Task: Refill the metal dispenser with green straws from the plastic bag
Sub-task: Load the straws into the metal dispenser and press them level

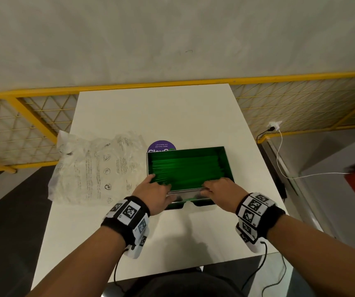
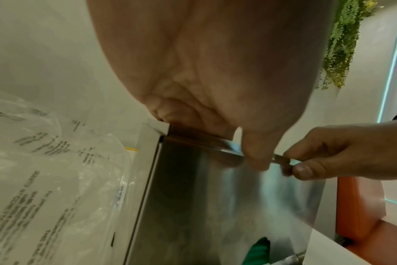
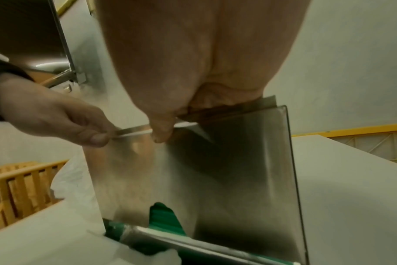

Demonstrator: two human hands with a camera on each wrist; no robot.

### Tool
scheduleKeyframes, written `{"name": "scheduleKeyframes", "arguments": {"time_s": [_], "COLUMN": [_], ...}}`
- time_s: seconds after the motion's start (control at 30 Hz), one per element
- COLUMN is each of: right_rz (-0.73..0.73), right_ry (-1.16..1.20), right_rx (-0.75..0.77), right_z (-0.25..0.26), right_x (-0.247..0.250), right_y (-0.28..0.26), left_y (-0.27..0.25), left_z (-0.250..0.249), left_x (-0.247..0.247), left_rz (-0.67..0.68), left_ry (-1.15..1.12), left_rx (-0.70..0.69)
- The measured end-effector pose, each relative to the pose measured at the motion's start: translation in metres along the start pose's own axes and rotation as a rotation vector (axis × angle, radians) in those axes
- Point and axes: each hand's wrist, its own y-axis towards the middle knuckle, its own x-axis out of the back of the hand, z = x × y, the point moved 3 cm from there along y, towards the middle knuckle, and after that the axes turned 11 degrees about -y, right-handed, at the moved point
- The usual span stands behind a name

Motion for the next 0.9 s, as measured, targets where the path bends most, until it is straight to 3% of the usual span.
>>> {"name": "scheduleKeyframes", "arguments": {"time_s": [0.07, 0.13, 0.27, 0.33, 0.53, 0.6, 0.73, 0.83, 0.9], "right_rz": [-0.158, -0.205, 0.222, 0.289, 0.199, 0.267, 0.394, 0.289, 0.282], "right_ry": [0.228, 0.279, 0.100, 0.036, 0.113, 0.138, 0.214, 0.272, 0.227], "right_rx": [-0.086, -0.128, -0.150, -0.133, -0.264, -0.310, -0.240, -0.320, -0.346], "right_z": [-0.003, -0.008, -0.006, -0.008, -0.009, -0.008, -0.001, -0.012, -0.017], "right_x": [0.012, 0.021, 0.006, -0.003, 0.008, 0.009, 0.012, 0.022, 0.028], "right_y": [-0.001, 0.003, 0.018, 0.023, 0.021, 0.028, 0.034, 0.039, 0.042], "left_y": [0.003, 0.009, 0.022, 0.027, 0.036, 0.043, 0.049, 0.049, 0.053], "left_z": [-0.001, -0.002, -0.007, -0.007, -0.009, -0.007, -0.009, -0.008, -0.007], "left_x": [0.008, 0.018, 0.017, 0.010, 0.007, 0.007, 0.004, 0.011, 0.015], "left_rz": [-0.064, -0.117, 0.093, 0.162, 0.104, 0.098, 0.177, 0.069, 0.073], "left_ry": [-0.202, -0.355, -0.308, -0.298, -0.366, -0.350, -0.321, -0.320, -0.306], "left_rx": [0.005, 0.027, 0.148, 0.181, 0.189, 0.228, 0.274, 0.307, 0.303]}}
